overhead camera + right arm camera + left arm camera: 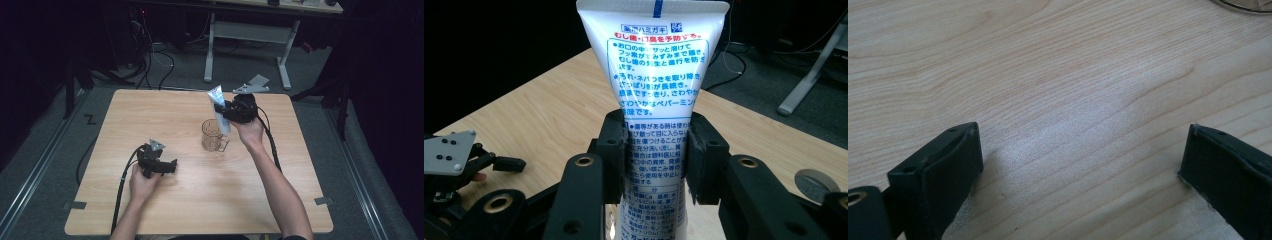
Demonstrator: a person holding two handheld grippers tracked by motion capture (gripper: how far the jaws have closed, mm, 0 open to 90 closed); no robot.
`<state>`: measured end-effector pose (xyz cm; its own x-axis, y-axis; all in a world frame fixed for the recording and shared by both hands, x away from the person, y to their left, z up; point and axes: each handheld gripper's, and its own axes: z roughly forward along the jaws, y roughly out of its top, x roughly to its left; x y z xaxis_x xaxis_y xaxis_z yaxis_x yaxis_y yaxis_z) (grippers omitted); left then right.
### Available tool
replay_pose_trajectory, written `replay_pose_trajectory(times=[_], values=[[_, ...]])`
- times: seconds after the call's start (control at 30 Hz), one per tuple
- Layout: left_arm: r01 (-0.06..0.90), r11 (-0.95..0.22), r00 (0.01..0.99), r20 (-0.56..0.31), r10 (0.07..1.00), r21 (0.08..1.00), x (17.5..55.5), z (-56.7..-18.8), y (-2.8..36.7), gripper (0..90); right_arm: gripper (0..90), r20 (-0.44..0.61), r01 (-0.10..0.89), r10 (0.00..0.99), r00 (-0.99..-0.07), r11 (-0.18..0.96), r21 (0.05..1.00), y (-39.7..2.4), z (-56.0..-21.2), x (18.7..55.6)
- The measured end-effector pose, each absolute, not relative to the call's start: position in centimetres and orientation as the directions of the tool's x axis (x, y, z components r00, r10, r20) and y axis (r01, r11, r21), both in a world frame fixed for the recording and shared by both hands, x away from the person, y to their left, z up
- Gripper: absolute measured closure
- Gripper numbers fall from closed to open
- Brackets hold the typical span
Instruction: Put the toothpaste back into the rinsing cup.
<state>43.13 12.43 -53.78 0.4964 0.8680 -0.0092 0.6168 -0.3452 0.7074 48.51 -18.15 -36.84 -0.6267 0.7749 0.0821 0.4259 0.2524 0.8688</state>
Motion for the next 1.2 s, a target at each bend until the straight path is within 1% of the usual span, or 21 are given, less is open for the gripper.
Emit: replay_pose_trajectory(times=[0.27,0.6,0.97,1.2], values=[[0.617,-0.345,0.497,-0.009,0.868,0.707,43.1,-53.8,12.4,3.6,65.2,0.082,0.428,0.779,-0.621,0.250,0.868,-17.5,-37.1,49.1],[0.617,-0.345,0.496,-0.008,0.868,0.707,43.1,-53.8,12.4,3.6,65.0,0.112,0.452,0.785,-0.609,0.227,0.863,-17.1,-37.8,50.0],[0.617,-0.346,0.496,-0.008,0.868,0.707,43.1,-53.8,12.4,3.7,64.8,0.104,0.462,0.782,-0.614,0.250,0.851,-15.9,-38.8,50.4],[0.616,-0.346,0.496,-0.007,0.868,0.707,43.1,-53.8,12.4,3.7,64.8,0.075,0.459,0.781,-0.620,0.284,0.842,-15.3,-39.3,50.5]])
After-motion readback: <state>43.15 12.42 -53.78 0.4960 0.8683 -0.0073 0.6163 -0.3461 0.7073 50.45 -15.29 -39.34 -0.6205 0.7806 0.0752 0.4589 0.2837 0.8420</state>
